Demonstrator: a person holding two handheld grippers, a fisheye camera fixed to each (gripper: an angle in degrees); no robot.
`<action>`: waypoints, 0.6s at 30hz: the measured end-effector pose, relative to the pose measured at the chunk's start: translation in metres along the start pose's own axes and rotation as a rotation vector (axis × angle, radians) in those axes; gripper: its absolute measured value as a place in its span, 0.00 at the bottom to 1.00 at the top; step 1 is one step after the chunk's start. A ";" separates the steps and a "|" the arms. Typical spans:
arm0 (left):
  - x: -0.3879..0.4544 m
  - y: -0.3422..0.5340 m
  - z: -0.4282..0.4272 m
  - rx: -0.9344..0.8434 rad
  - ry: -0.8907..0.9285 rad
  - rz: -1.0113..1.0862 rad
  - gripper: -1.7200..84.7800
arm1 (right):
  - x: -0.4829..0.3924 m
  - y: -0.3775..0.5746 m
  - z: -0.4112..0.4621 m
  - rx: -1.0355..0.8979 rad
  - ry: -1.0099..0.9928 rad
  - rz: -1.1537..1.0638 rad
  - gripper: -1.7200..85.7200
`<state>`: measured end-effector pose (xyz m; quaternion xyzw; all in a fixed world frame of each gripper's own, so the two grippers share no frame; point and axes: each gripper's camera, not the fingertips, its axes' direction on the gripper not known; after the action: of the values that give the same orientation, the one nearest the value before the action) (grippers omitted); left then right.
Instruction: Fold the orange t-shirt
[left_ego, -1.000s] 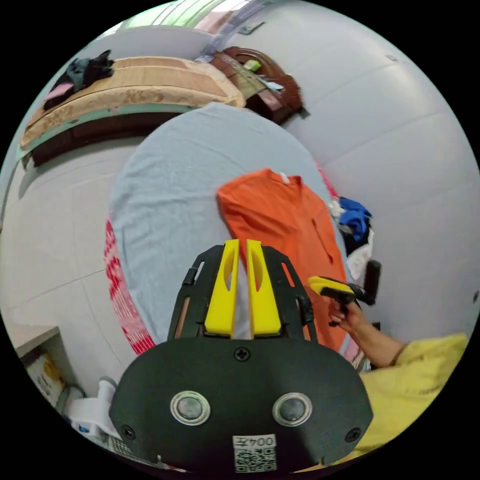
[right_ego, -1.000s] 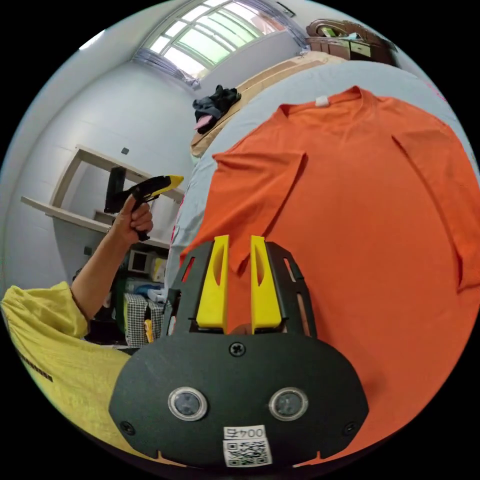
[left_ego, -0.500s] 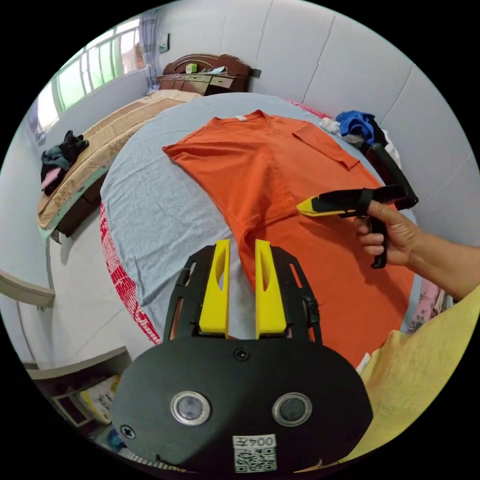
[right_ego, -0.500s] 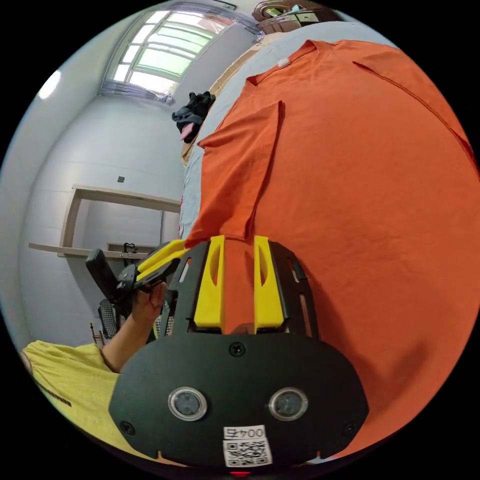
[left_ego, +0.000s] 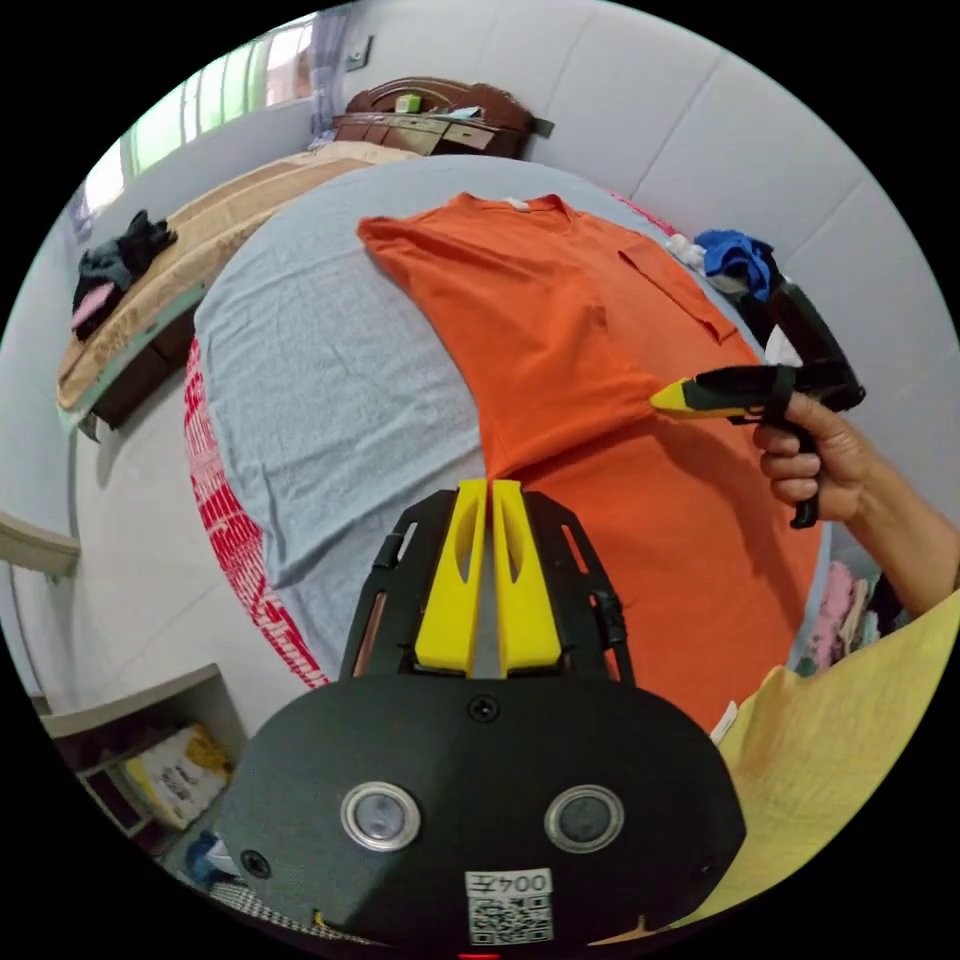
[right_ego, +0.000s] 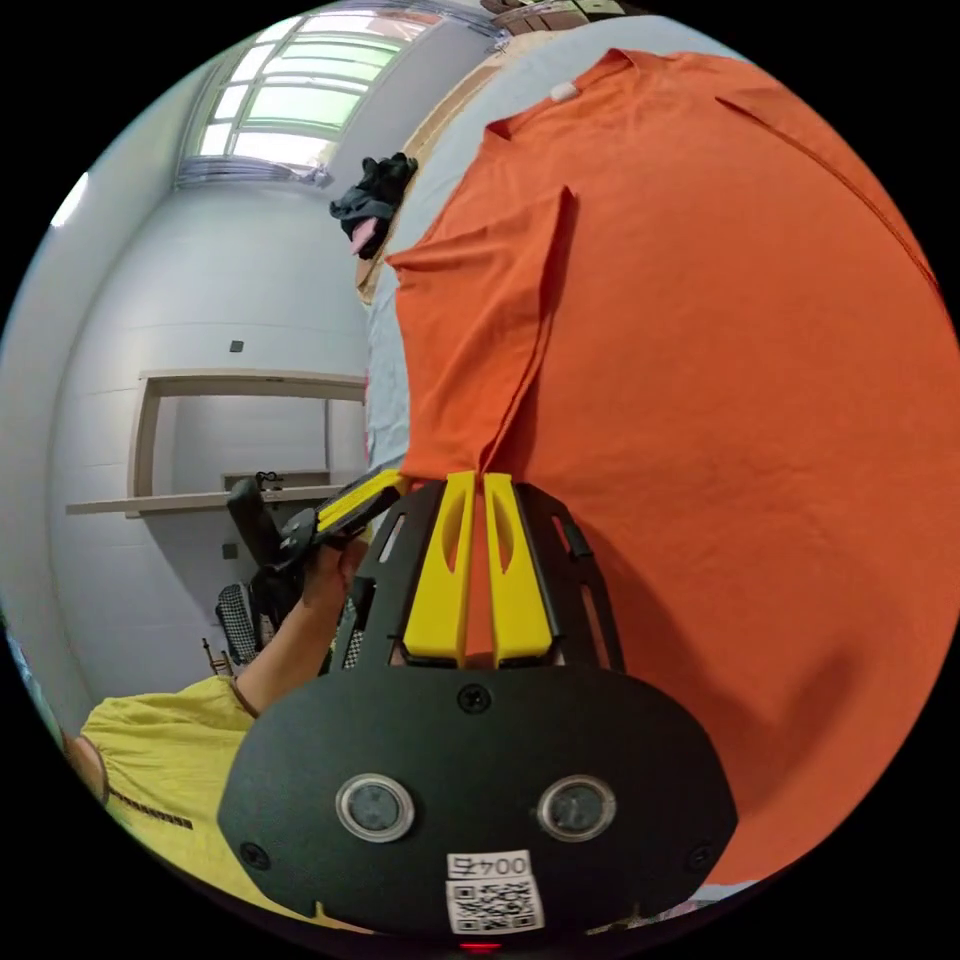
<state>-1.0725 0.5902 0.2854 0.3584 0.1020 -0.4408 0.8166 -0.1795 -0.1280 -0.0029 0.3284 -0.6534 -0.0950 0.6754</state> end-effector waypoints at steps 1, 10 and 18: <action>-0.003 0.002 0.000 0.001 0.020 -0.016 0.03 | 0.004 -0.003 0.007 -0.014 0.010 0.010 0.05; -0.019 0.018 -0.012 -0.035 0.064 -0.074 0.05 | -0.020 0.000 -0.012 0.060 0.152 -0.114 0.08; 0.015 -0.003 -0.038 0.125 0.057 -0.058 0.03 | -0.090 -0.096 -0.016 0.042 0.146 -0.404 0.11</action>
<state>-1.0603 0.6056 0.2497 0.4181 0.1080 -0.4593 0.7762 -0.1473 -0.1464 -0.1306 0.4727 -0.5255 -0.1909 0.6811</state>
